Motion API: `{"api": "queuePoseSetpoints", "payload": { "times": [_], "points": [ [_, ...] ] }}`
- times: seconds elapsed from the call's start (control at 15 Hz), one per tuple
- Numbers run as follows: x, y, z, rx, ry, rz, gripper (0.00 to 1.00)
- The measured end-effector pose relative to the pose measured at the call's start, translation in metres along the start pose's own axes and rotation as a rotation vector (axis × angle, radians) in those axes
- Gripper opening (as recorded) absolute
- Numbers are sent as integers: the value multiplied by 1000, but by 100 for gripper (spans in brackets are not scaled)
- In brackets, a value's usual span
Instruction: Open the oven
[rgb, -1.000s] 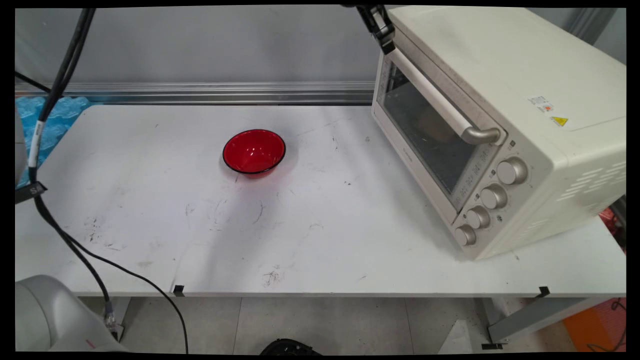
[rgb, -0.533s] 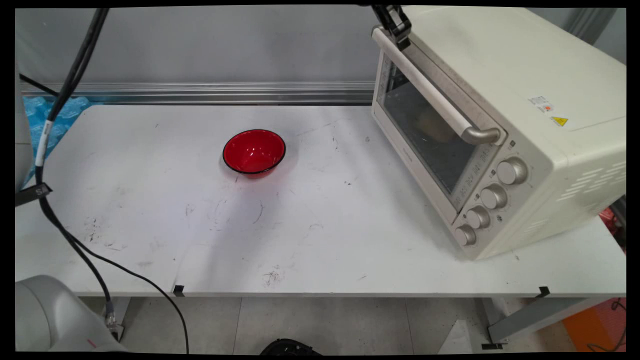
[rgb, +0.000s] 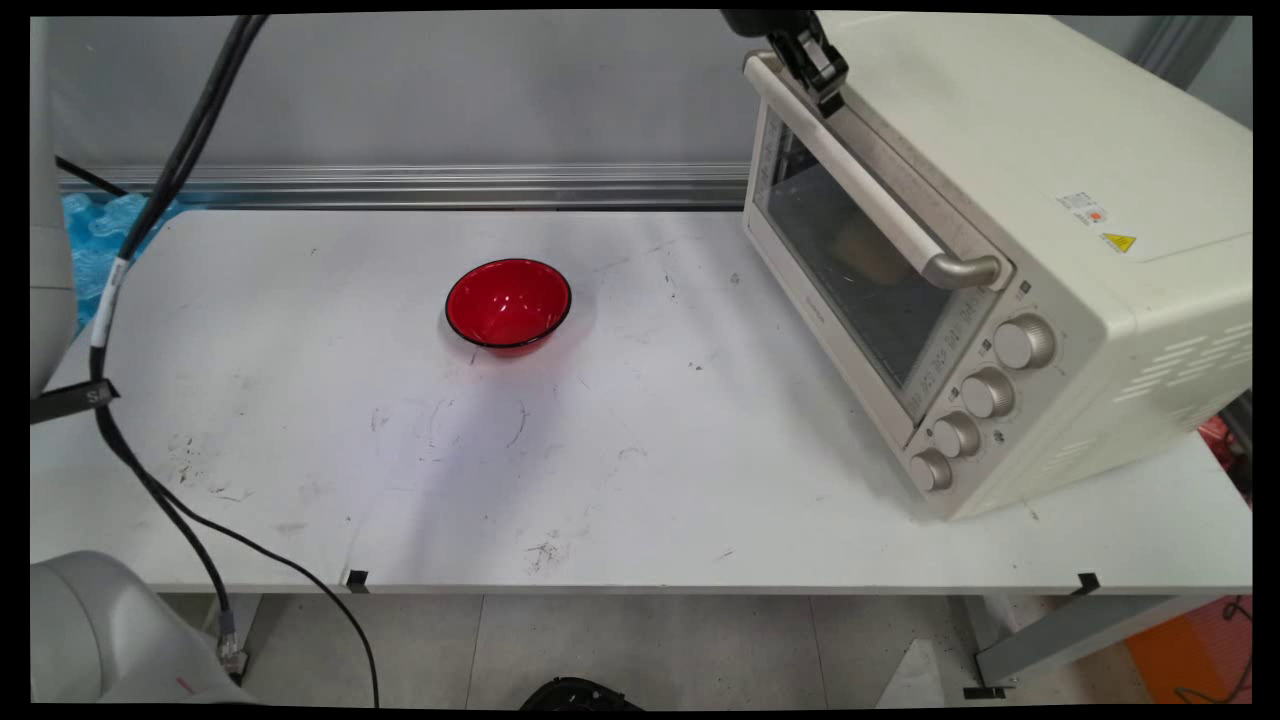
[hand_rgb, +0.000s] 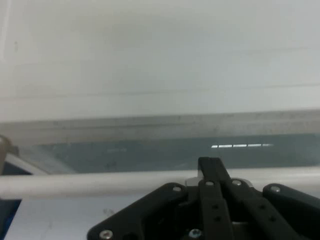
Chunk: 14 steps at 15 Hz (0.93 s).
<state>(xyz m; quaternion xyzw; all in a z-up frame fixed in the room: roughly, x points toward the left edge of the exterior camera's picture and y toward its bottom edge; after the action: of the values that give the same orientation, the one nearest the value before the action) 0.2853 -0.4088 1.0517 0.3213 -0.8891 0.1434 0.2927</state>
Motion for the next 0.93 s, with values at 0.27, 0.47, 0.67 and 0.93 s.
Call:
{"api": "queuePoseSetpoints", "payload": {
  "times": [0.27, 0.47, 0.67, 0.93],
  "points": [
    [-1, 1, 11, -10, 15, -13, 0],
    [-2, 0, 20, -14, 29, -23, 0],
    [-4, -2, 28, -18, 39, -31, 0],
    [-7, -3, 37, -24, 48, -40, 0]
  ]
}}
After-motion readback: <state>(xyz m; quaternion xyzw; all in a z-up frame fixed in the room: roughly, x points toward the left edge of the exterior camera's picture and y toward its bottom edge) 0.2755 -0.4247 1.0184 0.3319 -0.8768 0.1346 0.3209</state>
